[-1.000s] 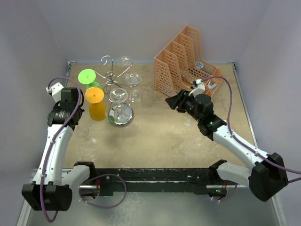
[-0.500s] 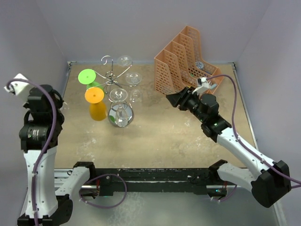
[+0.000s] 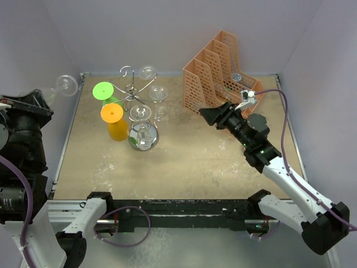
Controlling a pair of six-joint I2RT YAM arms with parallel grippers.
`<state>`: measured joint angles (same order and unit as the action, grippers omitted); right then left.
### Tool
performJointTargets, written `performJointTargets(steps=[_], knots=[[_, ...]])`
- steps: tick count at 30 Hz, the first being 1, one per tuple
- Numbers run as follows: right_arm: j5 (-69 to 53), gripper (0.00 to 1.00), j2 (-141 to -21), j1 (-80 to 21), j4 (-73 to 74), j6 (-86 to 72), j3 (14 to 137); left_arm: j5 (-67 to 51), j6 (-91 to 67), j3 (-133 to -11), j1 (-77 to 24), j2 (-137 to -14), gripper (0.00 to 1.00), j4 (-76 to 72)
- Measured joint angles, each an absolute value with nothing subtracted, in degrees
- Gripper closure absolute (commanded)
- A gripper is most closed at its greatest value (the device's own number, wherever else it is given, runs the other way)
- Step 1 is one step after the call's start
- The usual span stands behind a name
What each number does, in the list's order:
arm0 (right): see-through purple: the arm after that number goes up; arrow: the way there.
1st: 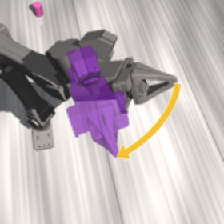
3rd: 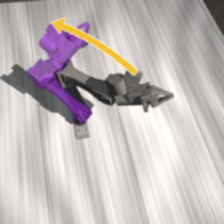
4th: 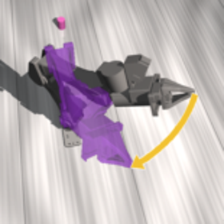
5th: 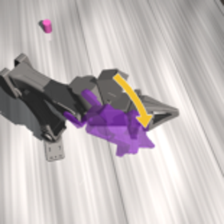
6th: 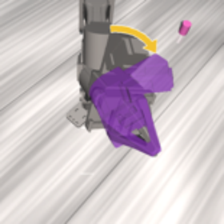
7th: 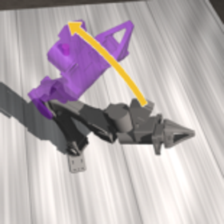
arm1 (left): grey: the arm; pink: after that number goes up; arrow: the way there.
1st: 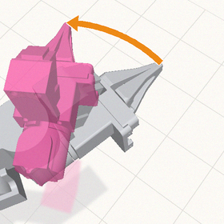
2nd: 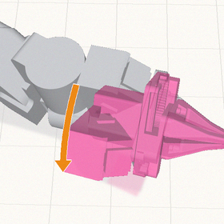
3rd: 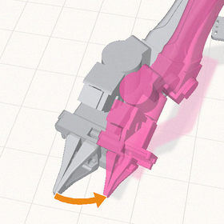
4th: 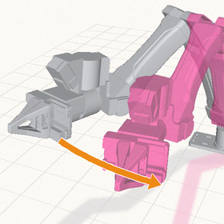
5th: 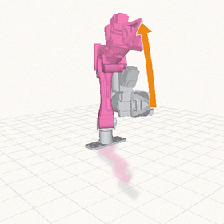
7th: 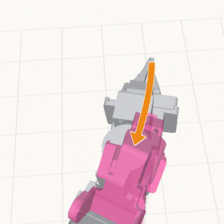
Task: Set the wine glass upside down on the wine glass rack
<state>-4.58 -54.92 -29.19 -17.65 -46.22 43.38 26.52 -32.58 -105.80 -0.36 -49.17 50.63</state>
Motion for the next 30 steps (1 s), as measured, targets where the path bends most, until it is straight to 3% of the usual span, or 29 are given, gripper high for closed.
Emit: performJointTargets(steps=[11, 15, 18, 25, 30], knots=[[-8.8, 0.46, -50.7, -29.2, -31.9, -55.5, 40.7, 2.9, -38.1, -105.3, -0.3, -53.9, 0.91, 37.9], [-12.1, 0.46, -54.1, -29.2, -40.7, -64.2, 37.8, -3.6, -42.0, -101.4, -0.3, -55.4, 0.90, 31.4], [-13.0, 0.41, -57.7, -29.6, -43.2, -68.1, 39.2, -7.7, -45.6, -99.0, -0.3, -56.9, 0.90, 26.5], [-6.1, 0.37, -62.6, -35.3, -44.1, -73.2, 50.2, -14.2, -54.2, -94.0, -0.3, -60.8, 0.90, 14.6], [2.7, 0.42, -68.2, -42.0, -42.7, -76.6, 62.7, -16.8, -60.3, -89.9, -0.3, -61.4, 0.90, 6.5]])
